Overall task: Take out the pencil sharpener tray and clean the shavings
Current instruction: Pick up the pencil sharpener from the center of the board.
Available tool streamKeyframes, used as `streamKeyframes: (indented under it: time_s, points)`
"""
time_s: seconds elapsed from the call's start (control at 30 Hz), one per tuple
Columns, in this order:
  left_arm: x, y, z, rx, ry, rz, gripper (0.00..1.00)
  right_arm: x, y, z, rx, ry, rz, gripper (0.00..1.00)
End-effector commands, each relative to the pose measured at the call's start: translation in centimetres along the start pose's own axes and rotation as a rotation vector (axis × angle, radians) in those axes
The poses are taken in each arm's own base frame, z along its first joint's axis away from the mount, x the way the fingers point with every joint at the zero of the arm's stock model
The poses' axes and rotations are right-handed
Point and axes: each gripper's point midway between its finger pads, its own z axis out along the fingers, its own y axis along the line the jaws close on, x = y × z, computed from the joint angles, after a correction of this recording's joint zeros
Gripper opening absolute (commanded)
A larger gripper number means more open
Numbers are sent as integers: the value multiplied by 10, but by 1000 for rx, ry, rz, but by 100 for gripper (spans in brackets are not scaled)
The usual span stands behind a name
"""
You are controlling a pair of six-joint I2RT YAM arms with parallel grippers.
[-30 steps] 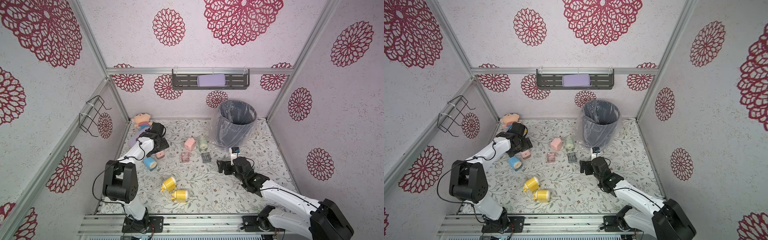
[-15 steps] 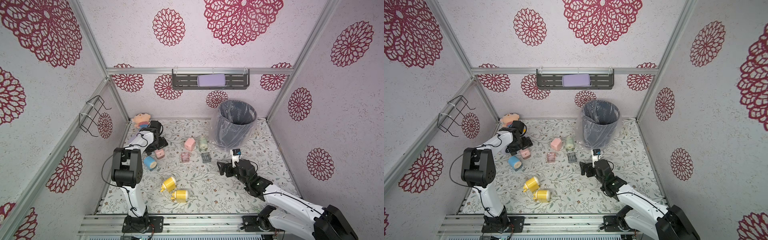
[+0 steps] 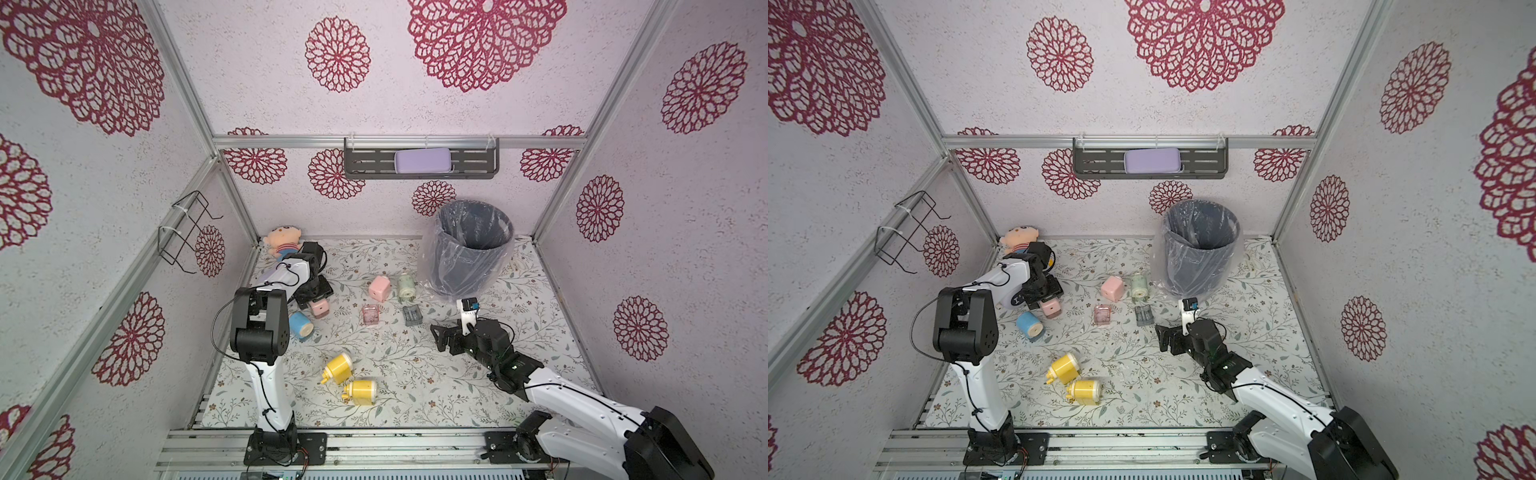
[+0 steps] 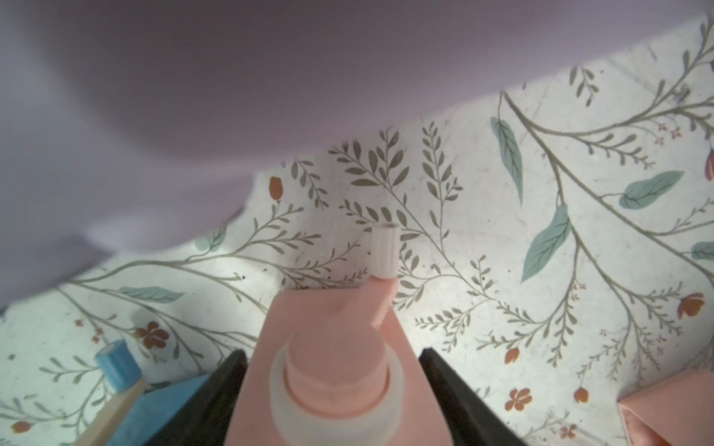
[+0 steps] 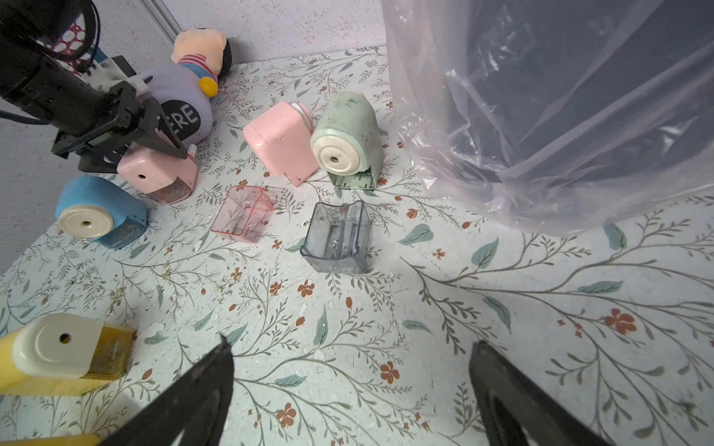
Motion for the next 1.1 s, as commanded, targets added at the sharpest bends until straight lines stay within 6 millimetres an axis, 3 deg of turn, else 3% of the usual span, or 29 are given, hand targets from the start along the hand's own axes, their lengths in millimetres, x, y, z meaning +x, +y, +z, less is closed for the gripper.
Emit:
streamKeyframes:
  time_s: [0.0,0.07,0.17,0.53,0.73,1.07]
  points:
    - [-3,2,-8,-14,-10,6,56,-12,5,-4,-25,-42,-16,99]
    - [-3,2,-13,-12,-16,10,44,-11,5,-3,-27,-39,-17,99]
    - [-2,-2,-26,0,-33,16,39,-10,5,-2,-23,-36,-18,99]
    - [11,-48,-118,224,-159,54,37,-21,-20,-8,122,-101,-12,99]
    - [42,-89,-156,449,-77,122,38,-31,-33,-20,195,-153,-12,99]
    - [99,-118,-187,632,24,176,34,-55,-30,-33,210,-208,10,99]
